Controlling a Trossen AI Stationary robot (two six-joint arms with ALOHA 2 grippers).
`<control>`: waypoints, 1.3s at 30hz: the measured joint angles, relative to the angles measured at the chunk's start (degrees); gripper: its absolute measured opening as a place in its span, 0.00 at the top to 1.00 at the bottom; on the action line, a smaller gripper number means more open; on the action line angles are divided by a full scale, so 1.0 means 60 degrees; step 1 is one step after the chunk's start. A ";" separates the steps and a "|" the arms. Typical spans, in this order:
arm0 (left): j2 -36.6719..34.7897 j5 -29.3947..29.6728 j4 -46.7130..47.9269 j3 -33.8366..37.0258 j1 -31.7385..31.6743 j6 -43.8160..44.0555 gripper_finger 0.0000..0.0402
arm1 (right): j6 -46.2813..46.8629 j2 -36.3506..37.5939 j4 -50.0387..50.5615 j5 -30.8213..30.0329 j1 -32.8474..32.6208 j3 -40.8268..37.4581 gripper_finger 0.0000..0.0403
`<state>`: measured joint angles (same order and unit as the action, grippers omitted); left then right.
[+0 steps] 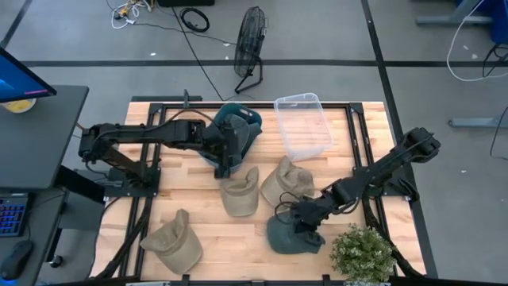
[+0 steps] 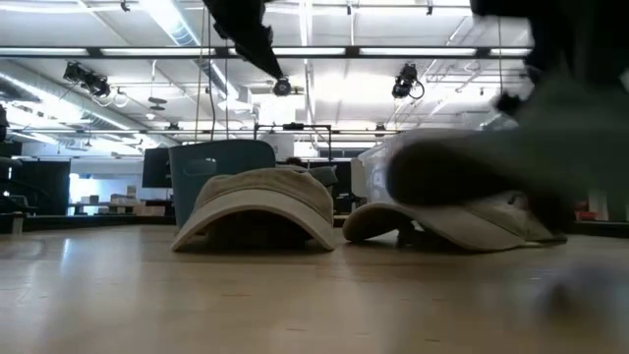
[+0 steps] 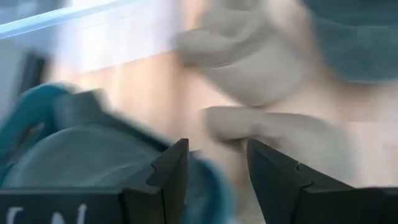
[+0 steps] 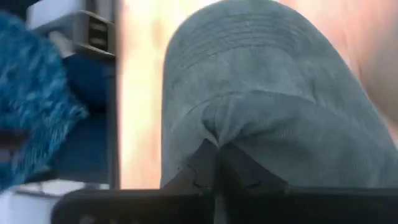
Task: Pick & Place hat
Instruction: Put the black cap into the blue bin
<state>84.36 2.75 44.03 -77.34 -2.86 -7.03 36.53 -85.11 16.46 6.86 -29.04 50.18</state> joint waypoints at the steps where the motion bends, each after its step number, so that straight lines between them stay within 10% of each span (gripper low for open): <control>1: 0.0000 -0.0173 -0.0007 0.0000 0.0161 -0.0007 0.58 | -0.0639 0.0137 0.0116 -0.0197 0.0000 0.0213 0.99; 12: 0.0000 -0.0275 -0.1866 0.0004 0.2275 -0.0953 0.58 | -0.8554 0.0453 0.0629 -0.3196 0.0678 0.1609 0.99; 39: 0.2180 0.0701 -0.3796 0.0007 0.1775 -0.1118 0.58 | -1.1043 0.0435 0.0311 -0.2475 0.2466 0.1591 1.00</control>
<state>97.44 6.96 21.26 -77.30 7.79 -13.73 -29.73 -82.50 18.33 -7.99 -14.24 59.72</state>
